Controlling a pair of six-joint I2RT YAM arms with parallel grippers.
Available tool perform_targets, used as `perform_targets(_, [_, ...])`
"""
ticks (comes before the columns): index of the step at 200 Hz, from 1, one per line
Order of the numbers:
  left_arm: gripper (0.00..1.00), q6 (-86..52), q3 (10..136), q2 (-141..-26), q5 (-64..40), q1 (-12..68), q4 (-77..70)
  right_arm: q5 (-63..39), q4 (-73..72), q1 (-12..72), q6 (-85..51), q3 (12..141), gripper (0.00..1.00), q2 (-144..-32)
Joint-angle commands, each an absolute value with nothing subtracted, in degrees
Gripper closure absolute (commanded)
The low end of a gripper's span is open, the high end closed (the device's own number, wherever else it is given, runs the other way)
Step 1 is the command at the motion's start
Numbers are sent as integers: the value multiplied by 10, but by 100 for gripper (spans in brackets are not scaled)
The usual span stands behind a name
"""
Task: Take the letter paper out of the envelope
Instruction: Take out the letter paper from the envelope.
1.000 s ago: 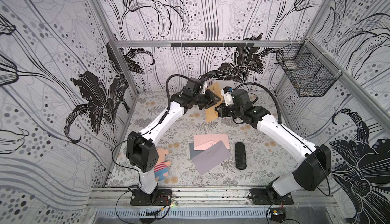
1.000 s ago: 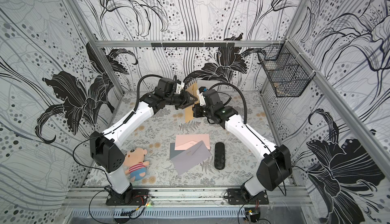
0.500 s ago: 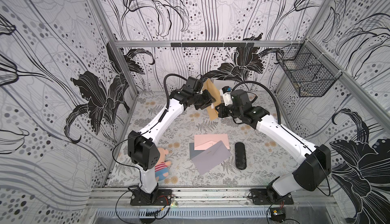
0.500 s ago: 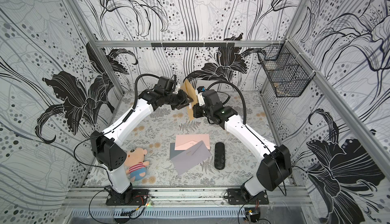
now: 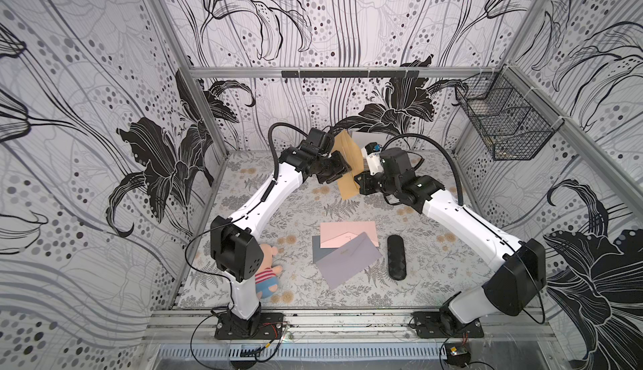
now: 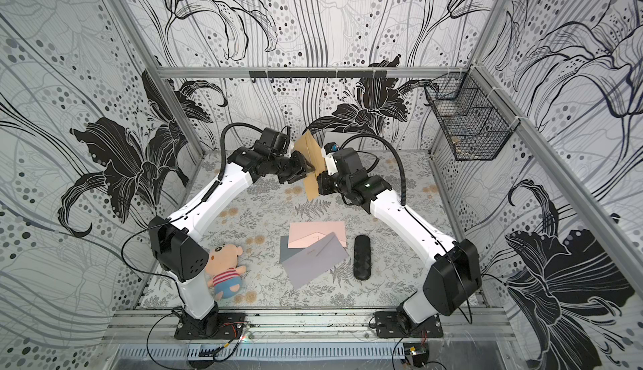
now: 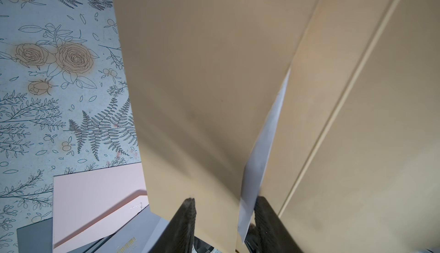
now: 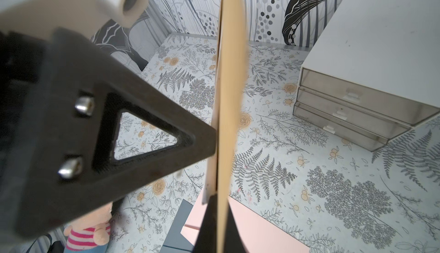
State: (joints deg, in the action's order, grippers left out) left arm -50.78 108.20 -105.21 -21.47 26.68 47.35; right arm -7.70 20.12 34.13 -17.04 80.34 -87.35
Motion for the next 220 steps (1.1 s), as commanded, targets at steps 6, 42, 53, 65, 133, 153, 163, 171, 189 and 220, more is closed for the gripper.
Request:
perform_targets(6, [60,-493,1105,-1060,-213,265,472,-84,193,347,-165,797,100,-868])
perform_targets(42, [81,-496,1108,-1075,-223,265,463,-82,200,351,-164,802,100,-869])
perform_targets(53, [84,-497,1111,-1077,-222,265,463,-79,200,352,-164,800,100,-868])
perform_targets(65, [85,-494,1114,-1080,-221,265,467,-78,200,351,-163,798,100,-866])
perform_targets(133, [100,-489,1136,-1096,-225,265,476,-73,210,351,-159,800,100,-867])
perform_targets(153, [100,-492,1141,-1093,-227,265,476,-64,224,352,-153,802,100,-873])
perform_targets(163, [100,-497,1141,-1091,-230,265,475,-60,230,351,-148,802,100,-877])
perform_targets(171, [100,-503,1141,-1088,-235,265,471,-59,234,352,-147,804,100,-883])
perform_targets(189, [100,-517,1141,-1082,-243,266,462,-64,258,348,-141,816,100,-900])
perform_targets(220, [100,-524,1142,-1076,-246,266,461,-86,256,337,-147,816,100,-907])
